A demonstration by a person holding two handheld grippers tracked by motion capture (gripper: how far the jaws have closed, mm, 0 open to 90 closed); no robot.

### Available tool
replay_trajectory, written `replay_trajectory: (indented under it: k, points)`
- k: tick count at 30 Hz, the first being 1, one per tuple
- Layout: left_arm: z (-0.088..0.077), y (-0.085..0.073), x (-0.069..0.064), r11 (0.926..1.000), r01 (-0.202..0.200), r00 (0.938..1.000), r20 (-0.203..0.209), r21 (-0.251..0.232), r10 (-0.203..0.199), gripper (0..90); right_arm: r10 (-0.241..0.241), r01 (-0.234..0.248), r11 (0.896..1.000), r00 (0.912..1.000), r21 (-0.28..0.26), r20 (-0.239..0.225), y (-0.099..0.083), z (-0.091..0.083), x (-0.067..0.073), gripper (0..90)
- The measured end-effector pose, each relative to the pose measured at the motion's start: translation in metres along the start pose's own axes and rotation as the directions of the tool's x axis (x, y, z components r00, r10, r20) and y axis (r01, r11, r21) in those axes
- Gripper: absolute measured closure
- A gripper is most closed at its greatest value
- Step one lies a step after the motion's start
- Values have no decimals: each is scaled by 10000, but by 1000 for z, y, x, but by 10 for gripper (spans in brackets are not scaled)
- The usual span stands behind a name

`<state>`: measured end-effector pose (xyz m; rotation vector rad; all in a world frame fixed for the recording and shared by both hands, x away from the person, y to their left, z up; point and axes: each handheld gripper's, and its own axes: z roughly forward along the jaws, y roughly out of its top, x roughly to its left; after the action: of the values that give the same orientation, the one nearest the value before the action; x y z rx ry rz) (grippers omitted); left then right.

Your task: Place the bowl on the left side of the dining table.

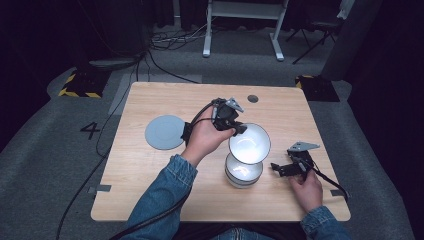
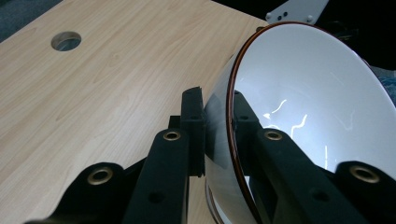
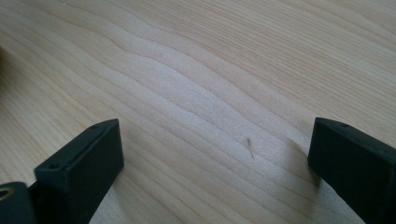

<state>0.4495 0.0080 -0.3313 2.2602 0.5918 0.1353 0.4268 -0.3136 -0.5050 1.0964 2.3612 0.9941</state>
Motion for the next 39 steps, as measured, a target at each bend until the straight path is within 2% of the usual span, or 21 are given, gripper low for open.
replay_trajectory:
  k: [4, 6, 9, 10, 11, 12, 14, 16, 17, 19, 21, 27, 28, 29, 31, 32, 35, 36, 38, 39]
  points:
    - [-1, 1, 10, 9996, 282, 9992, -273, -5, -282, 802, 66, -66, 10000, 10000, 48, 9, 0, 0, 0, 36]
    - [-1, 1, 15, 9950, 918, 9948, -415, -405, -934, 802, 67, -67, 10000, 10000, 48, 9, 0, 0, 0, 36]
    - [-4, 2, 30, 9923, 1147, 9908, -674, -469, -1177, 802, 65, -65, 10000, 10000, 49, 9, 0, 0, 0, 36]
    - [-5, 2, 35, 9917, 1186, 9875, -990, -495, -1230, 802, 69, -69, 10000, 10000, 48, 7, 0, 0, 0, 36]
    - [-5, 3, 41, 9891, 1365, 9827, -1182, -558, -1423, 802, 63, -63, 10000, 10000, 46, 8, 0, 0, 0, 36]
    - [-6, 3, 44, 9894, 1370, 9813, -1298, -488, -1423, 802, 64, -64, 10000, 10000, 45, 9, 0, 0, 0, 36]
    - [-8, 5, 53, 9866, 1555, 9725, -1675, -505, -1618, 801, 69, -69, 10000, 10000, 46, 8, 0, 0, 0, 36]
    - [-9, 6, 57, 9828, 1742, 9646, -1900, -620, -1830, 801, 64, -64, 10000, 10000, 46, 8, 0, 0, 0, 36]
    - [-9, 6, 60, 9819, 1785, 9626, -1956, -628, -1875, 802, 43, -43, 10000, 10000, 37, 9, 0, 0, 0, 36]
    - [-11, 5, 67, 9776, 1971, 9537, -2166, -737, -2086, 801, 53, -53, 10000, 10000, 42, 12, 0, 0, 0, 36]
    - [-13, 2, 73, 9690, 2229, 9405, -2380, -1061, -2424, 802, 51, -52, 10000, 10000, 44, 10, 0, 0, 0, 36]
    - [-27, -10, 91, 9450, 2762, 9087, -2726, -1755, -3162, 801, 47, -47, 10000, 10000, 43, 13, 0, 0, 0, 36]
    - [-31, -12, 95, 9383, 2932, 9007, -2762, -1831, -3354, 801, 52, -52, 10000, 10000, 44, 13, 0, 0, 0, 36]
    - [-33, -14, 97, 9359, 2996, 8969, -2797, -1853, -3425, 801, 54, -54, 10000, 10000, 44, 11, 0, 0, 0, 36]
    - [-39, -19, 104, 9284, 3147, 8818, -3012, -1975, -3630, 801, 51, -51, 10000, 10000, 42, 13, 0, 0, 0, 36]
    - [-43, -21, 107, 9276, 3154, 8780, -3093, -2001, -3652, 801, 55, -55, 10000, 10000, 45, 12, 0, 0, 0, 36]
    - [-52, -28, 116, 9158, 3352, 8596, -3261, -2210, -3933, 800, 54, -54, 10000, 10000, 43, 12, 0, 0, 0, 36]
    - [-56, -30, 118, 9136, 3383, 8566, -3281, -2256, -3982, 801, 71, -72, 10000, 10000, 47, 7, 0, 0, 0, 36]
    - [-64, -35, 123, 9067, 3420, 8438, -3440, -2469, -4119, 800, 69, -69, 10000, 10000, 48, 7, 0, 0, 0, 36]
    - [-67, -37, 124, 9004, 3527, 8405, -3366, -2548, -4245, 800, 66, -66, 10000, 10000, 47, 8, 0, 0, 0, 36]
